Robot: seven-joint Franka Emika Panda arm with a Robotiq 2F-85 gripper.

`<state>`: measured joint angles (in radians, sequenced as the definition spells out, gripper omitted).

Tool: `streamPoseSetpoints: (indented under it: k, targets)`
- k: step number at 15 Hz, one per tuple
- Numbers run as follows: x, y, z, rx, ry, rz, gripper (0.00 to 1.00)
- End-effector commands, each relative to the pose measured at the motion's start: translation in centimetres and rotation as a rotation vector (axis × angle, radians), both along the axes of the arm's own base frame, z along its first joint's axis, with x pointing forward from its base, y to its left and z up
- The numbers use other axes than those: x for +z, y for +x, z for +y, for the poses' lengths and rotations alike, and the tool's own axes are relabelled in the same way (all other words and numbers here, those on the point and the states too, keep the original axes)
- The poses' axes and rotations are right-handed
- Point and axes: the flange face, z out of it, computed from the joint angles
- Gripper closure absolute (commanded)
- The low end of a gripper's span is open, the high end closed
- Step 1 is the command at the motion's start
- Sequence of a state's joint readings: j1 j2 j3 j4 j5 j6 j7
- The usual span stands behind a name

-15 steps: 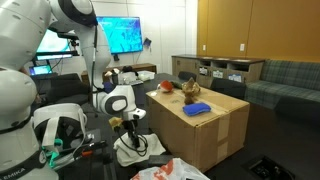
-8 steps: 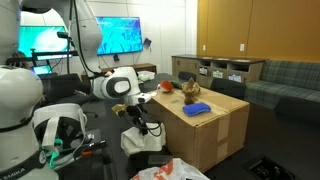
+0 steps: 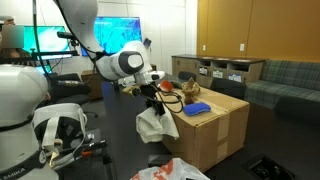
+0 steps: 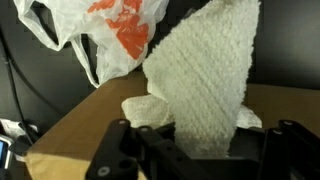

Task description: Swap the things on the box with the things on the table

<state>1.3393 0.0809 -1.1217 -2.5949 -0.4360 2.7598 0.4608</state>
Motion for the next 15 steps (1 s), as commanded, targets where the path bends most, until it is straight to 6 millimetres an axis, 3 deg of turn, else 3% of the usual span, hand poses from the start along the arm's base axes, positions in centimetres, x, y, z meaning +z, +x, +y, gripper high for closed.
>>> streamPoseSetpoints:
  k: [1, 5, 12, 15]
  targets:
    - [4.5, 1.8, -0.1, -0.008, 0.039, -0.063, 0.91]
    - [9.1, 2.3, 0.2, 0.009, 0.071, -0.164, 0.91]
    - [16.9, 0.0, 1.3, 0.072, 0.186, -0.272, 0.92]
    - [18.4, 0.4, 2.7, 0.089, 0.224, -0.277, 0.92]
